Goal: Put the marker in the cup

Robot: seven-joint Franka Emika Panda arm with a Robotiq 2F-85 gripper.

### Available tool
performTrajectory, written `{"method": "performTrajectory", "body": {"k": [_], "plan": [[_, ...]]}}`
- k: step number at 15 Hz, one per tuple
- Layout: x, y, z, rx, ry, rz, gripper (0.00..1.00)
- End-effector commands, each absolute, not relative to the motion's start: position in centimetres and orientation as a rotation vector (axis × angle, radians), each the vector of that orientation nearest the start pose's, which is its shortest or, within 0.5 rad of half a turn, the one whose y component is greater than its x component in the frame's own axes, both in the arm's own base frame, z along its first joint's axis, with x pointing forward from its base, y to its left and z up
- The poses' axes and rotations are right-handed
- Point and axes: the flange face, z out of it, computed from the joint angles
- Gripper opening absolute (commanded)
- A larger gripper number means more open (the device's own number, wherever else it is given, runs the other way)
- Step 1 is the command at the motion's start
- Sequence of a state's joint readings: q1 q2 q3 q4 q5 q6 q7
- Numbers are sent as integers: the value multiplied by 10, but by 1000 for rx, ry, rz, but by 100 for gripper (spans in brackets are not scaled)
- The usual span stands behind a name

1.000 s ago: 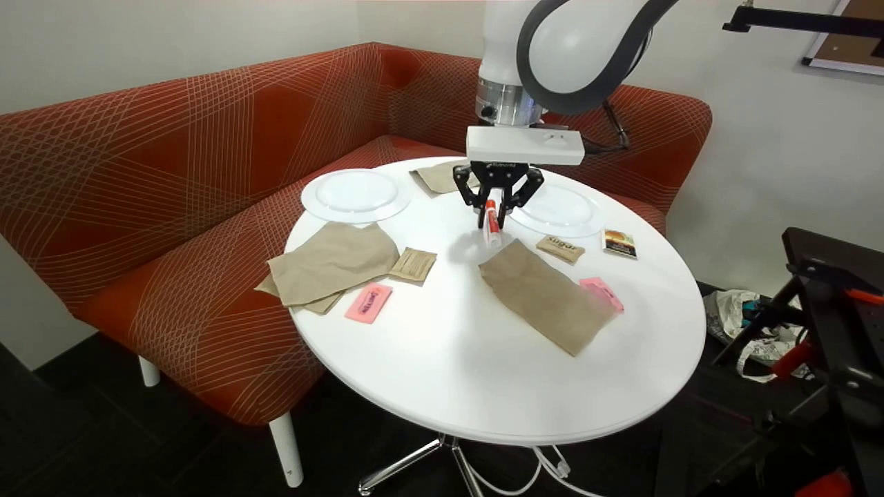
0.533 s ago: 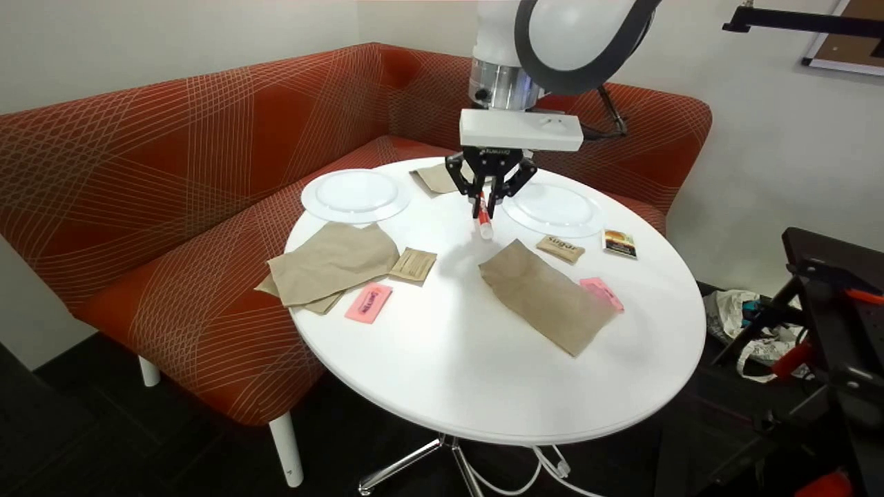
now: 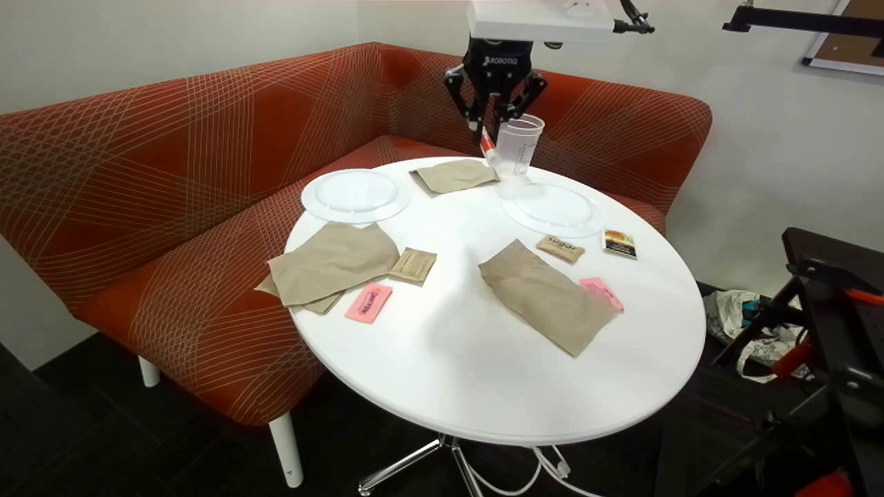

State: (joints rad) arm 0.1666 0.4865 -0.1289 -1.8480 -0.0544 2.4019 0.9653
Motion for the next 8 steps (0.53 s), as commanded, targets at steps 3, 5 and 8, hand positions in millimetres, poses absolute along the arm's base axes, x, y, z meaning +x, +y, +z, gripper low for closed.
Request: {"method": "performTrajectory", "body": {"k": [3, 5, 8], "plan": [[649, 20, 292, -2981, 1297, -235, 19], [649, 17, 295, -2990, 1295, -246, 19], [649, 18, 294, -2995, 1290, -248, 5]]}}
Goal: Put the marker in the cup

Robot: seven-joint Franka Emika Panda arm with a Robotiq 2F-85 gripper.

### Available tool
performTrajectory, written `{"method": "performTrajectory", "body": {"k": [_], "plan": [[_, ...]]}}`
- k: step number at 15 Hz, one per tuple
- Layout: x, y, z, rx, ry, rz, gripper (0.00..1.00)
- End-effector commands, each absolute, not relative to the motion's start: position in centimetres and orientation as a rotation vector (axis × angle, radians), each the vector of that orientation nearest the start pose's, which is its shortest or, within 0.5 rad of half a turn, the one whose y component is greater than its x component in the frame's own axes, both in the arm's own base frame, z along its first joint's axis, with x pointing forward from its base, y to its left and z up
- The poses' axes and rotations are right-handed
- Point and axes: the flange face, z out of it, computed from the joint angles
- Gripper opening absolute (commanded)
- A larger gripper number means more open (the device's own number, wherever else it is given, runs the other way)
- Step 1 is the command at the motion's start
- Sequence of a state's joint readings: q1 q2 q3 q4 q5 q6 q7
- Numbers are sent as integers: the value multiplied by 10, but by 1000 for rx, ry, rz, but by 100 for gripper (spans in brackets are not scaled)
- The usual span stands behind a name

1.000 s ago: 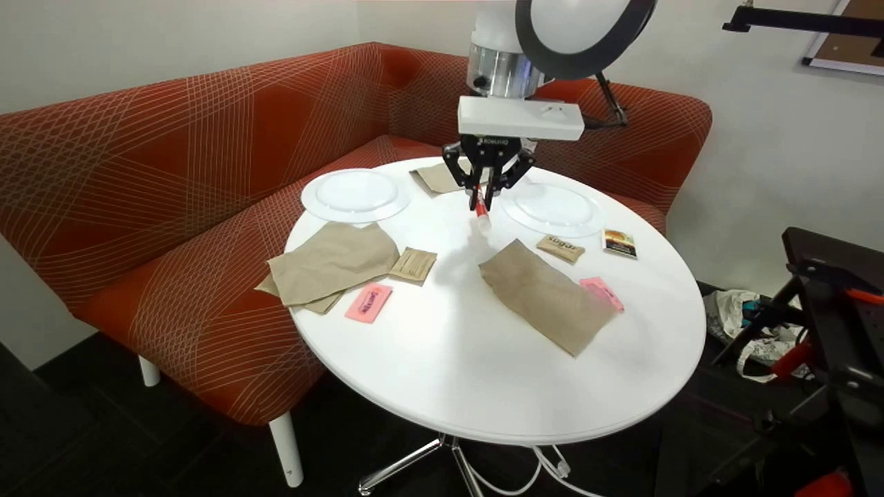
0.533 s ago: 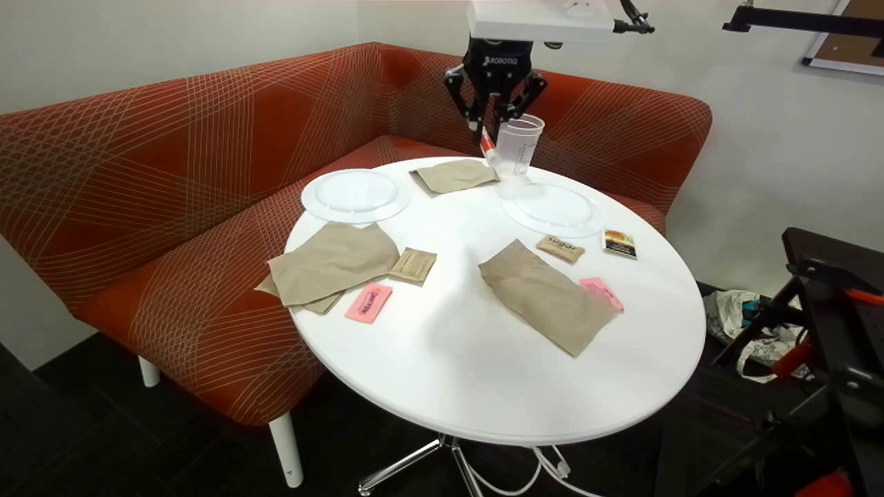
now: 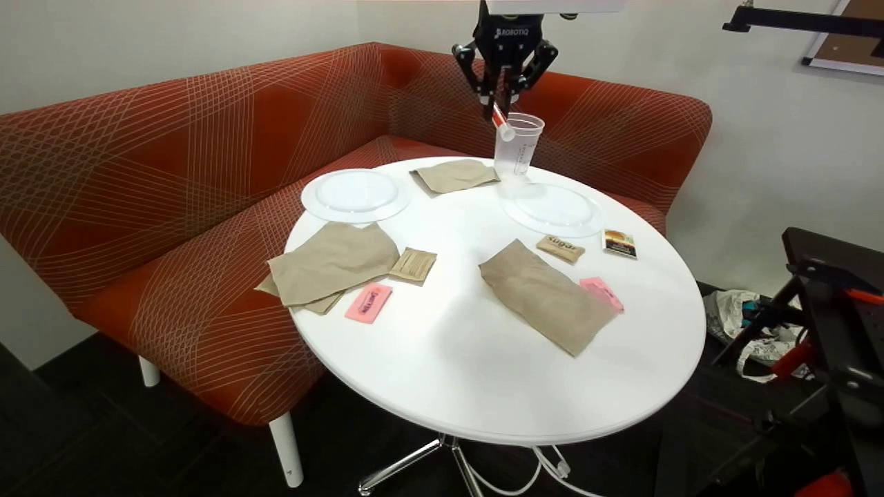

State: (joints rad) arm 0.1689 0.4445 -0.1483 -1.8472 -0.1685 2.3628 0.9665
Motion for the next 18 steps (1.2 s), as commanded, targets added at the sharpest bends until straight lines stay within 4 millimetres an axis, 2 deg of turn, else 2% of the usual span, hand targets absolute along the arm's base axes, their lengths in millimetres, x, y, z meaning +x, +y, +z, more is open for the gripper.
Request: {"method": "performTrajectory", "body": {"k": [1, 6, 11, 15, 18], "plan": [[650, 19, 291, -3003, 1319, -303, 5], [658, 6, 285, -3037, 1423, -727, 5], [661, -6, 285, -2992, 1552, -1157, 5], [658, -9, 283, -2864, 1628, -1530, 5], [653, -10, 274, -2733, 1733, -1790, 5]]}}
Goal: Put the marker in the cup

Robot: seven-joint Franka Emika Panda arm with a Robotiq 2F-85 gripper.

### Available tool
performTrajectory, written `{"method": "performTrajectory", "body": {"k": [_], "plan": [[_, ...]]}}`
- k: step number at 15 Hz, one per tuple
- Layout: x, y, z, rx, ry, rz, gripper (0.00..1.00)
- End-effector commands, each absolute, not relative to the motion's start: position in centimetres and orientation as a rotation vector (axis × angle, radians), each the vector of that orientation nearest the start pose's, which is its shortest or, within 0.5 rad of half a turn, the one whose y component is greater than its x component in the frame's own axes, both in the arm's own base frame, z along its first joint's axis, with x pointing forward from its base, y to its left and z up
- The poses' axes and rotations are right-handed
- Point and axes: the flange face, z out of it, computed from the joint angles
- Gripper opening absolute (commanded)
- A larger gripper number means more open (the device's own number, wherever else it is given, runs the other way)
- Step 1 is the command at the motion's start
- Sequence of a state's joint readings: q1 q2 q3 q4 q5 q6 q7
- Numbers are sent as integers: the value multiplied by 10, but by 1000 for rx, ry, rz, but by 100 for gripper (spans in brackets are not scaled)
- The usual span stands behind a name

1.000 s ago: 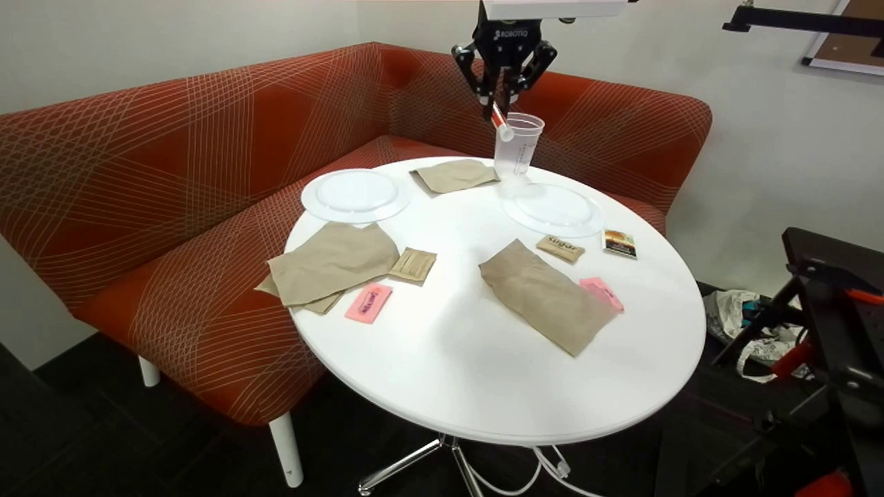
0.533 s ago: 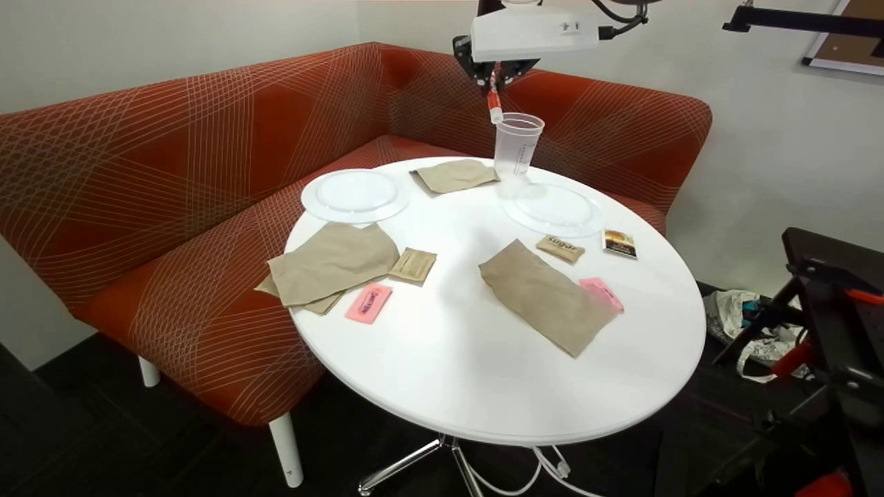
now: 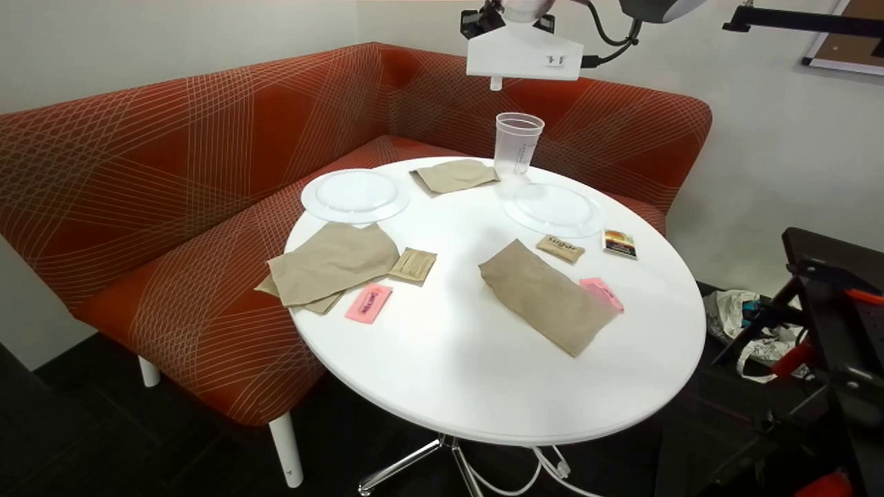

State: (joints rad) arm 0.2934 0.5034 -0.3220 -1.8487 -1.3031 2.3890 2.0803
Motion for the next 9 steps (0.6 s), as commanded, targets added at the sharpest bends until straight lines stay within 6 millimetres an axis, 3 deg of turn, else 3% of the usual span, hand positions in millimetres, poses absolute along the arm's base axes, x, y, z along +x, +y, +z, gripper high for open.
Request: {"method": "performTrajectory", "body": {"k": [1, 9], "plan": [[651, -10, 270, 1851, -1225, 1272, 5], [642, -10, 230, 1563, -1316, 1279, 5]]}}
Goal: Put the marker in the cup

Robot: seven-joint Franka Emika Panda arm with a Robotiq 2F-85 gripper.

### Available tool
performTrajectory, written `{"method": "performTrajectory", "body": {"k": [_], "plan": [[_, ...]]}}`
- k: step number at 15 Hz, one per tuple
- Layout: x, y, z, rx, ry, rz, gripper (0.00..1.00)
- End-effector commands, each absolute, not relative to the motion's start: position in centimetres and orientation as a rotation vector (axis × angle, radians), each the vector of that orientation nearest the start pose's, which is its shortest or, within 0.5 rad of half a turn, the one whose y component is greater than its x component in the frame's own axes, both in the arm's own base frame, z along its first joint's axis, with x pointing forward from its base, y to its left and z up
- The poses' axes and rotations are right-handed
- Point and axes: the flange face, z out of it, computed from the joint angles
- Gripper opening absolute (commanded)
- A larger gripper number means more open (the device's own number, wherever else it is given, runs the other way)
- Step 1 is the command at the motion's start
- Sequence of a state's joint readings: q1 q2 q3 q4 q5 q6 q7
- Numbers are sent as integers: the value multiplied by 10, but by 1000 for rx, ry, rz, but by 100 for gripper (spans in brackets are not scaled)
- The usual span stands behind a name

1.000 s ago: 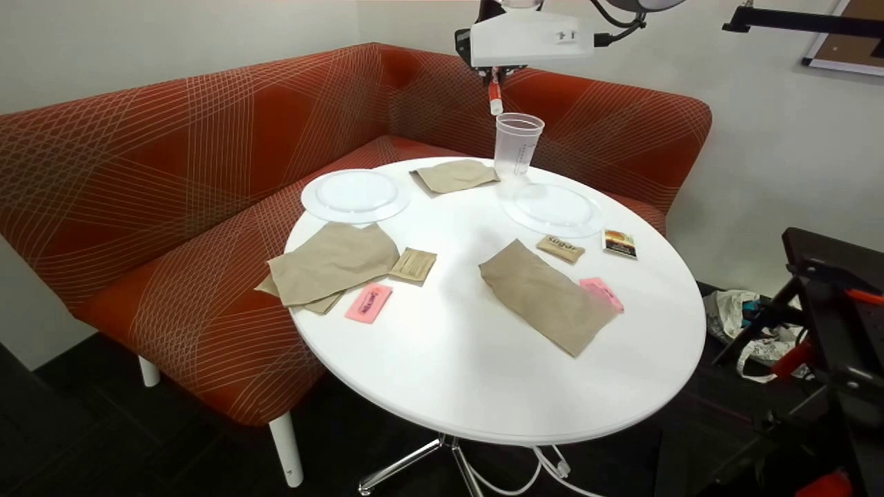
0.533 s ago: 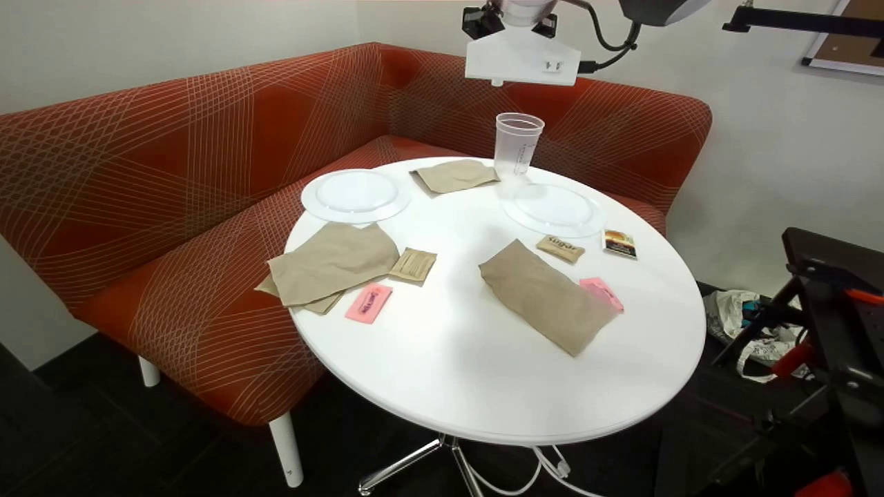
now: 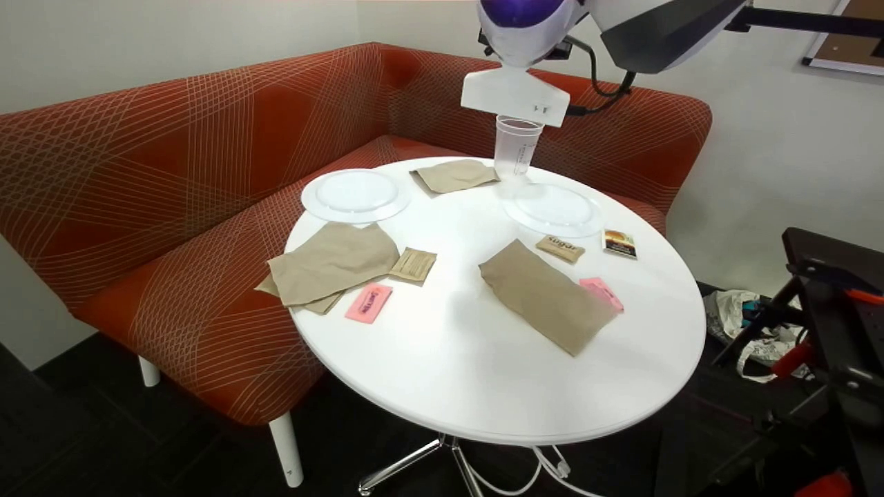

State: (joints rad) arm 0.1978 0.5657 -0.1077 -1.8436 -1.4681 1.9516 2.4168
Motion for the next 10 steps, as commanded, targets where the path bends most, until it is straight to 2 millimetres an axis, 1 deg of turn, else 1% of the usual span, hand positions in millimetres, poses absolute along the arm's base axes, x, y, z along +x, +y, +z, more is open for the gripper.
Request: {"method": "performTrajectory", "body": {"k": [1, 7, 10], "plan": [[642, -12, 227, 1545, -1319, 1274, 5], [651, -31, 216, 1499, -1340, 1233, 5], [655, -39, 207, 1490, -1339, 1214, 5]]}}
